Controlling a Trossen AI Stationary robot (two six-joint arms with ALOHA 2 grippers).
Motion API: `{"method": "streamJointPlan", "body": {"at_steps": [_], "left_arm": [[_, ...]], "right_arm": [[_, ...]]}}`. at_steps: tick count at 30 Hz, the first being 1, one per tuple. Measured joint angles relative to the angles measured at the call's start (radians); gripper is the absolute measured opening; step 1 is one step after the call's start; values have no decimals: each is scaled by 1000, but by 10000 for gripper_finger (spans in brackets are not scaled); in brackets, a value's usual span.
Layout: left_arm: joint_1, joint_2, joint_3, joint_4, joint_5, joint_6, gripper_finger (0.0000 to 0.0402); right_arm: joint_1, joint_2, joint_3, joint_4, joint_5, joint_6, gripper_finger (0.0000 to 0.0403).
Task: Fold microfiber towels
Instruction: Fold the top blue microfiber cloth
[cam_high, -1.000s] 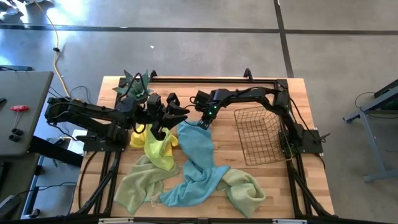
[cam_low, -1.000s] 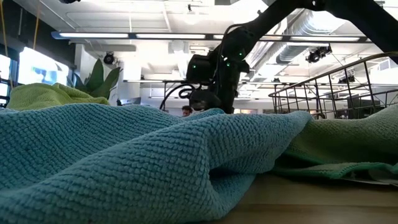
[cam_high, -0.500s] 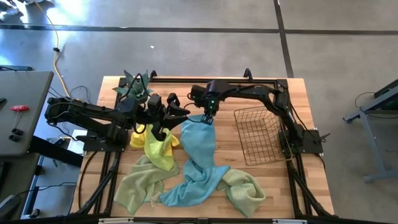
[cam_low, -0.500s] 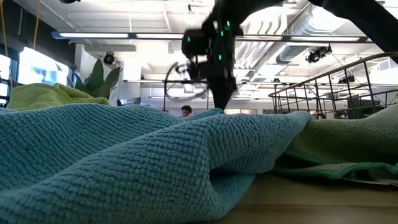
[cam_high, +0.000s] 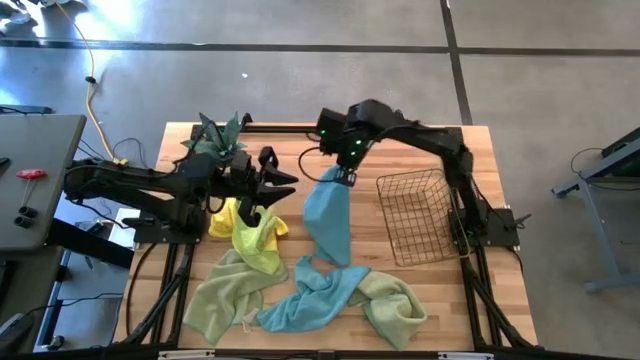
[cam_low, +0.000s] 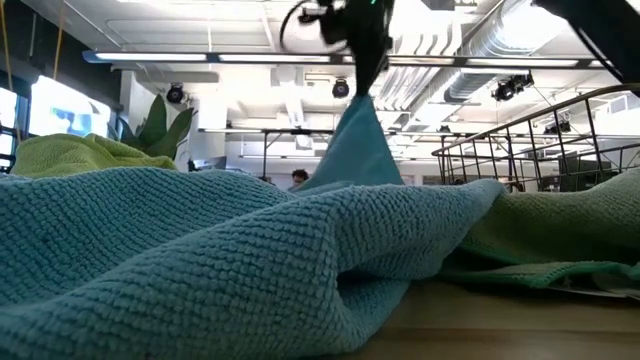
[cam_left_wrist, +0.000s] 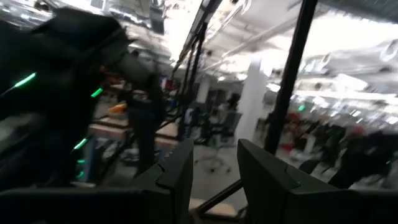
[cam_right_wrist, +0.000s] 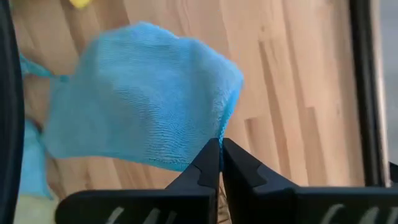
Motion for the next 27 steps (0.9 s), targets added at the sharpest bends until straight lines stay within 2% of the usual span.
{"method": "streamJointPlan", "body": {"at_steps": [3, 8, 10, 14, 18, 22, 27], "left_arm": [[0, -39, 0, -105, -49, 64, 121], [2, -55, 0, -297, -211, 197, 151], [10, -26, 0, -314, -247, 238, 166], [37, 44, 0, -240, -229, 290, 189], [74, 118, 0, -120, -142, 296, 197], [110, 198, 0, 12, 57, 295, 197], [148, 276, 7, 151, 254, 296, 197]], "right_arm": [[7, -66, -1, 1, 20, 37, 0], [57, -168, -1, 2, 21, 47, 0], [82, -190, -1, 2, 2, 34, 0], [134, -212, -2, 2, -70, -57, 0], [178, -216, -2, 2, -149, -219, 0], [196, -217, -2, 3, -239, -348, 0], [193, -217, -2, 3, -363, -408, 0]]}}
